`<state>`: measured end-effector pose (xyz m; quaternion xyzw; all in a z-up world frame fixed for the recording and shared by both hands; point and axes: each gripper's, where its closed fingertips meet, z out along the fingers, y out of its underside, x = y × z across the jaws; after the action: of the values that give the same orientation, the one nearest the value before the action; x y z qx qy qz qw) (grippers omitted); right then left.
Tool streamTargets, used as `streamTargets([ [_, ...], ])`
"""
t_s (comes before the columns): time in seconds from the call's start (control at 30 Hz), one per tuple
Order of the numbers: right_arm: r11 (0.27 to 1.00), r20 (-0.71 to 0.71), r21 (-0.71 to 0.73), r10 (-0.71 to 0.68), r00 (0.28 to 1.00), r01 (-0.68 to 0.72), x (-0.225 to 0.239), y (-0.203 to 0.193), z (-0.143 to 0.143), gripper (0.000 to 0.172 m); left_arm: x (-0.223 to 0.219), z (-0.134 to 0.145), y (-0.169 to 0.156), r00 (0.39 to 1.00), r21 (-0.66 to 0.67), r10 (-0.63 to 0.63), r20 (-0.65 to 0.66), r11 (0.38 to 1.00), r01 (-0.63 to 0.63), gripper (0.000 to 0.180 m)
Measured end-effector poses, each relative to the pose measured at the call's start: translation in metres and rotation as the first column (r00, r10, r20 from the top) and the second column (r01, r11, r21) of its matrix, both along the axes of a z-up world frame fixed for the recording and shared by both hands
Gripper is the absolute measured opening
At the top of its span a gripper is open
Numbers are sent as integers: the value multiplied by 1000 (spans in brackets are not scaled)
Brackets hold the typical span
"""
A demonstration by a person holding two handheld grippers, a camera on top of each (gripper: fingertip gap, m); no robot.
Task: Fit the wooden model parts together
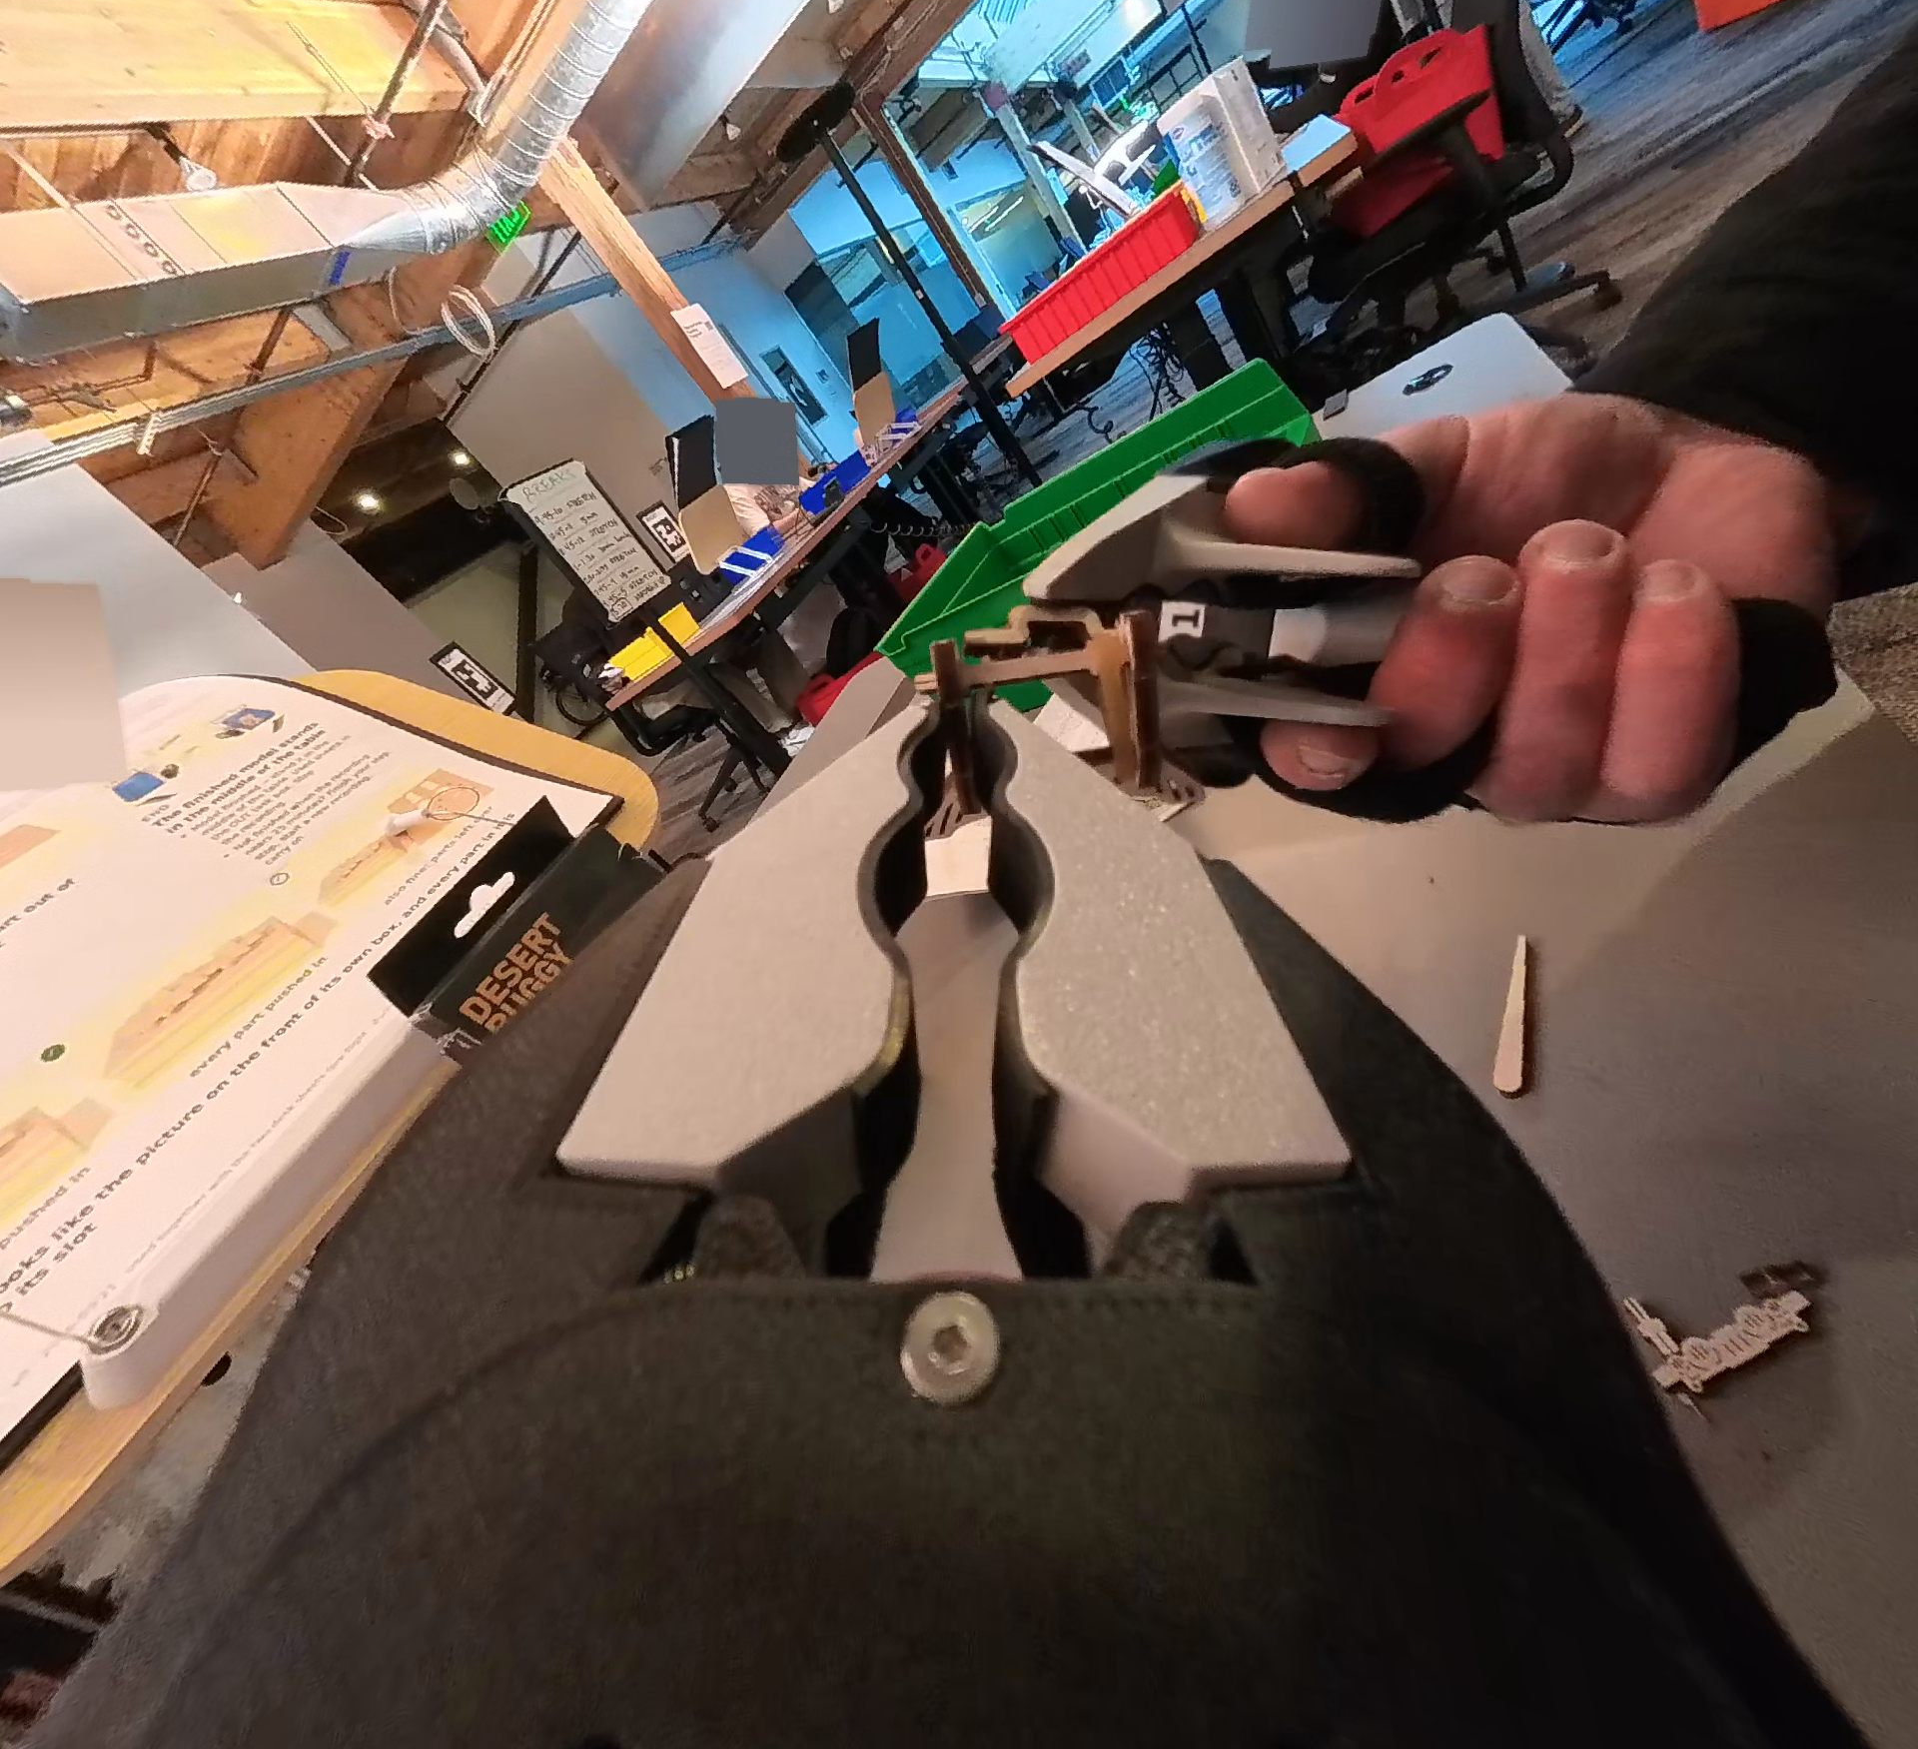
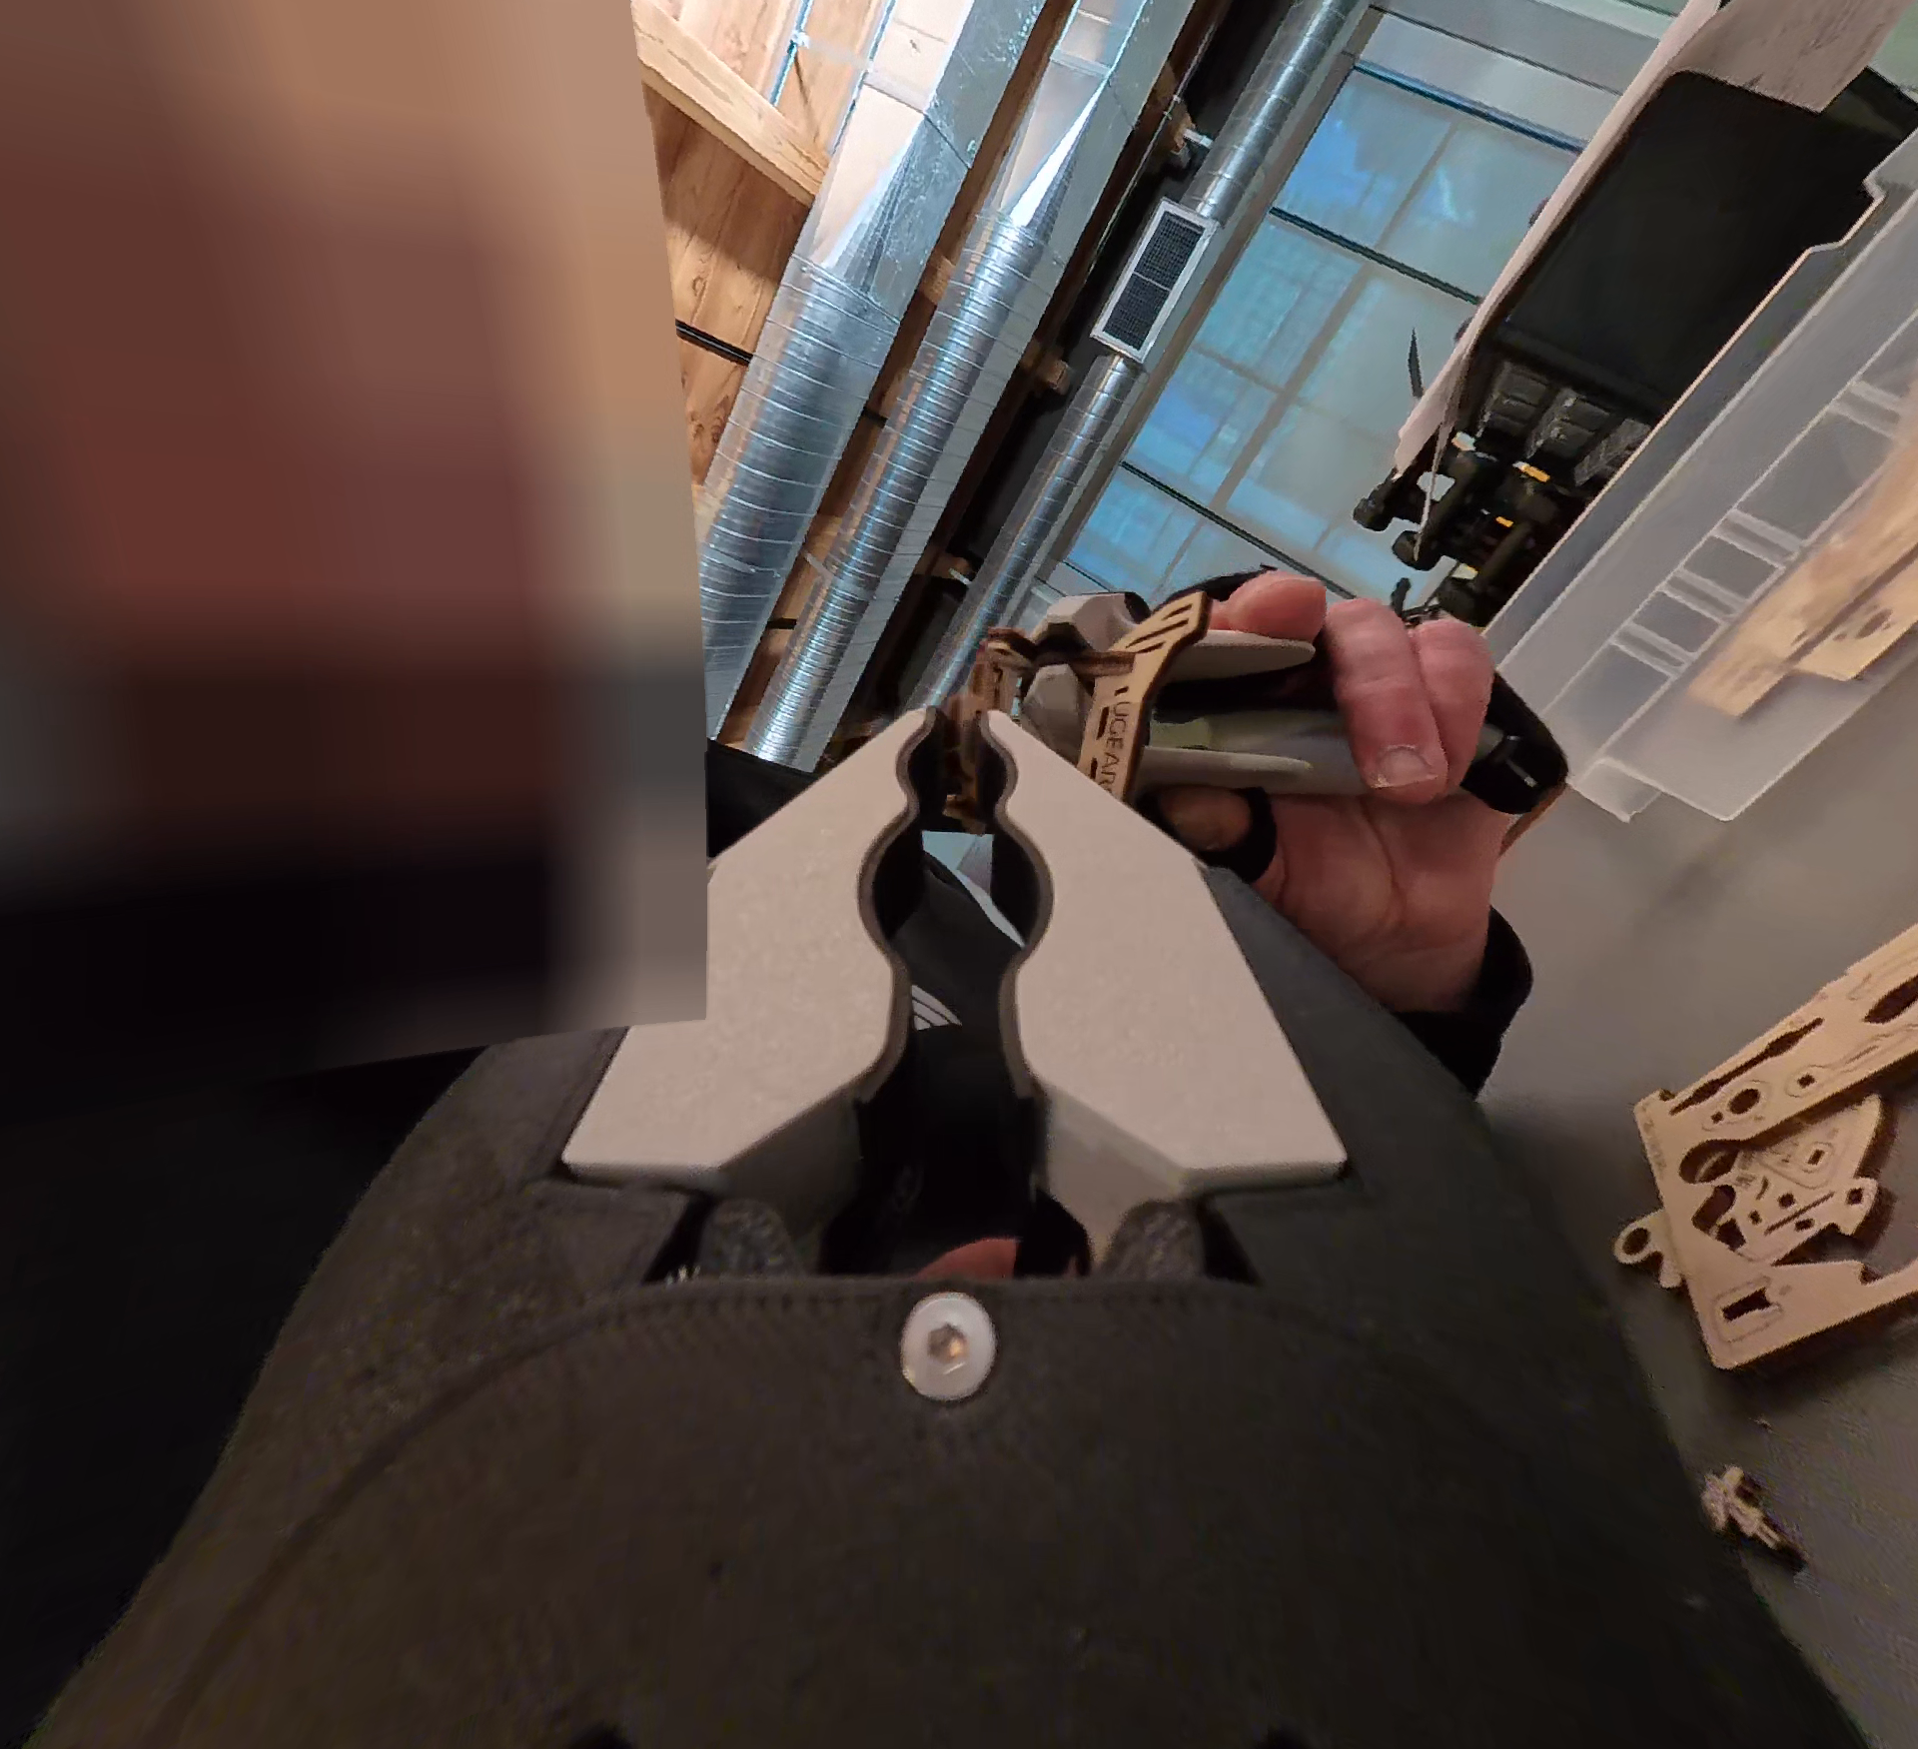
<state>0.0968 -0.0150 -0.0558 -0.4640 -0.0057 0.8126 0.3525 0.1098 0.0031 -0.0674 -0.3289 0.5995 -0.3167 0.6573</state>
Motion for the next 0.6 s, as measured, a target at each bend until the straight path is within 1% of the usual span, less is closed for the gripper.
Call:
streamTargets([
  [0.2, 997, 69, 15, -71, 995, 70, 1, 1, -4, 2, 1, 0, 0, 1000, 10, 9, 1, 1000, -9, 1],
  [0.6, 991, 85, 1, -135, 987, 135, 6, 3, -7, 2, 2, 0, -1, 1000, 4, 13, 2, 1000, -13, 1],
])
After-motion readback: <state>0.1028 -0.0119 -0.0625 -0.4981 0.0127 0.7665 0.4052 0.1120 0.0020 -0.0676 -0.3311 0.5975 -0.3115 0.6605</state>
